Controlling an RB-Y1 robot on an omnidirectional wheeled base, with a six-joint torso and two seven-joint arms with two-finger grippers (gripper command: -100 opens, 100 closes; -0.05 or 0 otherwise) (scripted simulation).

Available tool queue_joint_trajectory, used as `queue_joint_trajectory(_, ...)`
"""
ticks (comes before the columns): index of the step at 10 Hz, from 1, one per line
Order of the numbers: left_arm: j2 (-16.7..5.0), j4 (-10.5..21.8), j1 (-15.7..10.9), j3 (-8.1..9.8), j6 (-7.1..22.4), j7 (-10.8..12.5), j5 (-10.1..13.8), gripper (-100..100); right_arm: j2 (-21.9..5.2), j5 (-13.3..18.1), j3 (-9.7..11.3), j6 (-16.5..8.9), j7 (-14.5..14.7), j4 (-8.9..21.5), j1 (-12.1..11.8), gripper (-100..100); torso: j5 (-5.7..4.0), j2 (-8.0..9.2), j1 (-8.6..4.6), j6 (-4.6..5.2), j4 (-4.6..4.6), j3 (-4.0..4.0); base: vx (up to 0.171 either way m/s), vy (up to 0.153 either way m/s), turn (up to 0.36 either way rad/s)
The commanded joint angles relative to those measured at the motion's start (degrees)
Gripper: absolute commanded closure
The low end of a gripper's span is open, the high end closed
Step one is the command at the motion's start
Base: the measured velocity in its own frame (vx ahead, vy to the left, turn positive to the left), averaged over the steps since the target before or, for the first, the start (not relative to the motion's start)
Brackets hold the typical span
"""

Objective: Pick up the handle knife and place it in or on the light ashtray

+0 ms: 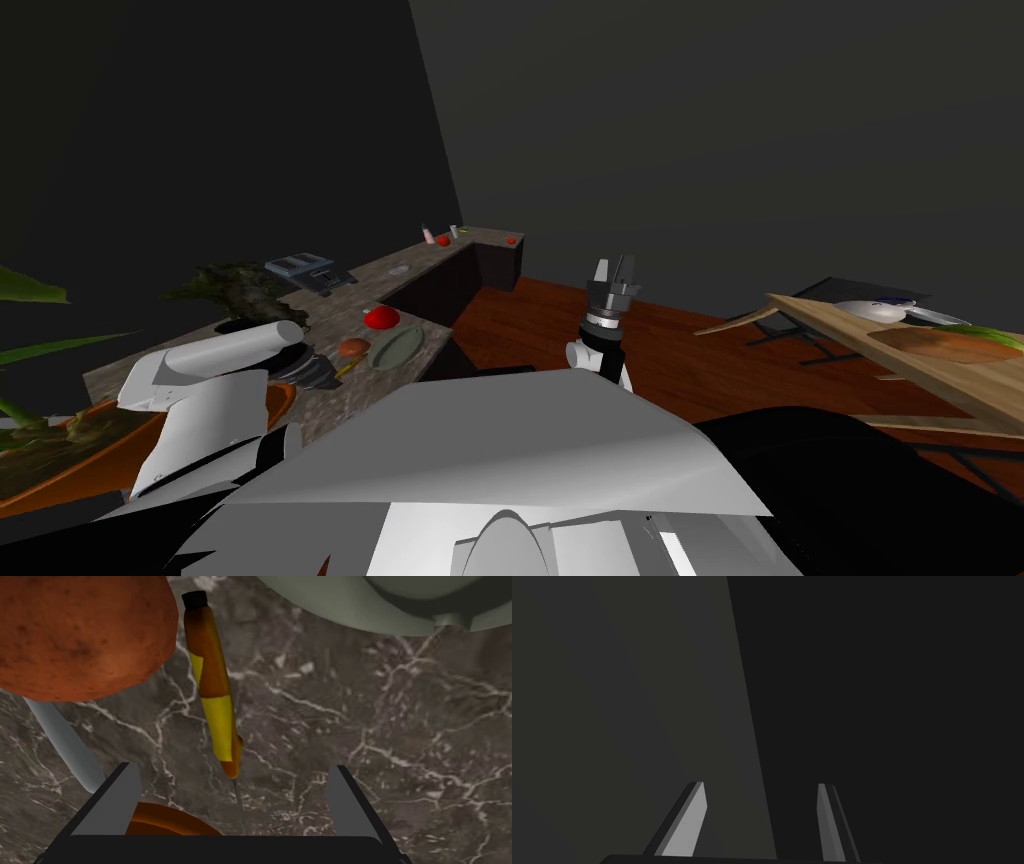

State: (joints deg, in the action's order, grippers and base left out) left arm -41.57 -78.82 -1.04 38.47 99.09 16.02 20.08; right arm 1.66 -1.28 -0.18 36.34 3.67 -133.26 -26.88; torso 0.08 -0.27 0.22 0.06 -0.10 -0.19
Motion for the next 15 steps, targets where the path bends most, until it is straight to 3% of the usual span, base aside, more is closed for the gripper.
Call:
queue_joint_trajectory(1, -0.10, 1.92, -0.41, 0.20, 0.17, -0.63, -0.92, -100, 0.00, 0.00, 0.00, 0.00, 0.00, 0.00, 0.00, 0, 0.00, 0.00, 0.00, 0.00, 0.00, 0.00, 0.009, 0.032, -0.173)
queue_joint_trajectory(3, -0.13, 4.04, -0.35, 0.38, 0.82, -1.78, -1.37, -100, 0.00, 0.00, -0.01, 0.00, 0.00, 0.00, 0.00, 0, 0.02, 0.14, 0.09, -0.06, 0.03, 0.08, -0.006, 0.043, -0.040)
queue_joint_trajectory(4, -0.11, 3.29, -0.32, 0.35, 0.46, -1.33, -1.23, -100, 0.00, 0.00, -0.01, 0.00, 0.00, 0.00, 0.00, 0, 0.03, 0.19, 0.12, -0.07, 0.04, 0.11, -0.005, 0.021, -0.006)
queue_joint_trajectory(5, -0.09, 3.37, -0.29, 0.37, 0.57, -1.46, -1.25, 0, 0.00, 0.00, -0.01, 0.00, 0.00, 0.00, 0.00, 0, 0.01, 0.19, 0.04, -0.07, 0.05, 0.11, 0.000, 0.000, 0.000)
queue_joint_trajectory(6, 0.42, 4.38, -0.31, -0.04, -1.03, -1.51, -1.54, -100, 0.00, 0.00, 0.00, 0.00, 0.00, 0.00, 0.00, 0, 0.00, 0.18, -0.03, -0.06, 0.04, 0.11, -0.002, 0.008, 0.021)
queue_joint_trajectory(8, 1.07, 5.65, -0.33, -0.55, -3.01, -1.59, -1.91, -100, 0.00, 0.00, 0.00, 0.00, 0.00, 0.00, 0.00, 0, 0.00, 0.18, -0.03, -0.07, 0.04, 0.11, -0.002, 0.008, 0.016)
queue_joint_trajectory(9, 0.72, 5.68, -0.49, -0.41, -2.42, -1.65, -1.80, -100, 0.00, 0.00, 0.00, 0.00, 0.00, 0.00, 0.00, 0, 0.00, 0.18, -0.02, -0.07, 0.04, 0.11, 0.000, 0.000, 0.000)
queue_joint_trajectory(10, 0.75, 5.82, -0.50, -0.45, -2.72, -1.68, -1.82, 100, 0.00, 0.00, 0.00, 0.00, 0.00, 0.00, 0.00, 0, -0.01, 0.17, -0.05, -0.06, 0.04, 0.11, 0.000, 0.000, 0.000)
queue_joint_trajectory(14, 0.76, 5.73, -0.58, -0.44, -2.77, -1.76, -1.74, 100, 0.00, 0.00, 0.00, 0.00, 0.00, 0.00, 0.00, 0, 0.01, 0.07, 0.00, -0.11, -0.04, 0.01, 0.000, 0.000, 0.000)
queue_joint_trajectory(15, 0.77, 5.75, -0.57, -0.44, -2.74, -1.75, -1.74, 0, 0.00, 0.00, 0.00, 0.00, 0.00, 0.00, 0.00, 0, 0.00, 0.07, 0.00, -0.10, -0.03, 0.01, 0.000, 0.000, 0.000)
